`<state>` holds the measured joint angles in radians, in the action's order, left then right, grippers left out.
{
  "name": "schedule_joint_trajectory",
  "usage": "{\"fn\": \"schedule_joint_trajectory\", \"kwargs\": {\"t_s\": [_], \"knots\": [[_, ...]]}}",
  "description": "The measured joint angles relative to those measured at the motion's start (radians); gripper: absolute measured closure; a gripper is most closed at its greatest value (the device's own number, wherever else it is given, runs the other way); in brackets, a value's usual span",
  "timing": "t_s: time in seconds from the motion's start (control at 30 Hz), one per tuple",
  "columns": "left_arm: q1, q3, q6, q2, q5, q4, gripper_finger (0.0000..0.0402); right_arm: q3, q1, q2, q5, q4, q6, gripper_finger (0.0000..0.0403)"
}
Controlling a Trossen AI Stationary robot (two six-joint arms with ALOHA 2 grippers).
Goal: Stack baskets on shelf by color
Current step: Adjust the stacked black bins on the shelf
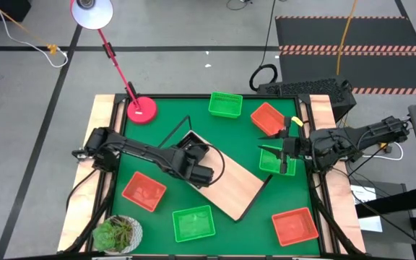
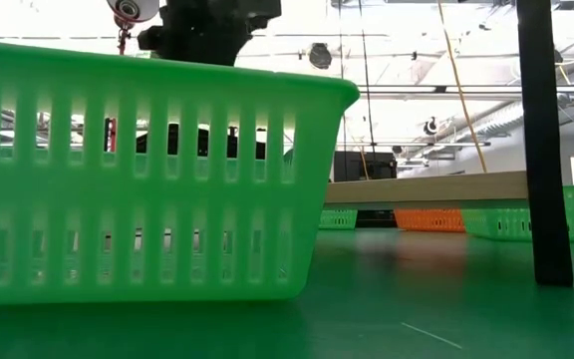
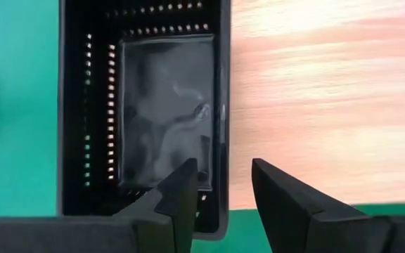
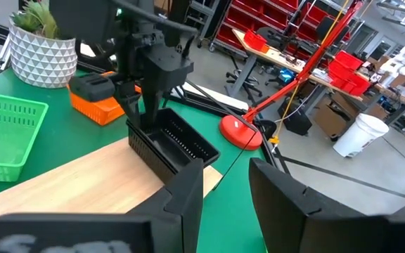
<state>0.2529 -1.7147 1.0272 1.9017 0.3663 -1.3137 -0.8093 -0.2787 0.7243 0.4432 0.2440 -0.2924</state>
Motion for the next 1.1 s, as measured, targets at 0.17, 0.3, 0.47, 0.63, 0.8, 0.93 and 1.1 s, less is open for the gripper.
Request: {"fn": "schedule_joint_trajectory", "kwargs": {"t_s": [0.17, 0.3, 0.47, 0.63, 0.8, 0.93, 1.1], "knots": [[0.036, -0.031, -0.074, -0.055, 0.076, 0.008, 0.0264, 0.000, 0.006, 0.050, -0.041, -0.060, 0.045, 0.0294], [0.083, -0.031, -0.140, -0.120, 0.256, 0.007, 0.0264, -0.001, 0.031, 0.155, -0.146, -0.146, 0.061, 0.0294], [0.142, -0.028, -0.189, -0.188, 0.440, 0.005, 0.0263, -0.001, 0.092, 0.343, -0.289, -0.267, 0.072, 0.0311], [0.184, -0.025, -0.205, -0.211, 0.508, -0.003, 0.0263, -0.001, 0.165, 0.520, -0.422, -0.396, 0.094, 0.0342], [0.195, -0.025, -0.250, -0.209, 0.537, -0.019, 0.0263, -0.001, 0.242, 0.656, -0.501, -0.489, 0.098, 0.0378], [0.185, -0.025, -0.268, -0.209, 0.544, -0.020, 0.0263, -0.001, 0.293, 0.757, -0.500, -0.571, 0.098, 0.0400], [0.187, -0.025, -0.269, -0.209, 0.546, -0.023, 0.0263, -0.001, 0.341, 0.849, -0.559, -0.641, 0.097, 0.0400]]}}
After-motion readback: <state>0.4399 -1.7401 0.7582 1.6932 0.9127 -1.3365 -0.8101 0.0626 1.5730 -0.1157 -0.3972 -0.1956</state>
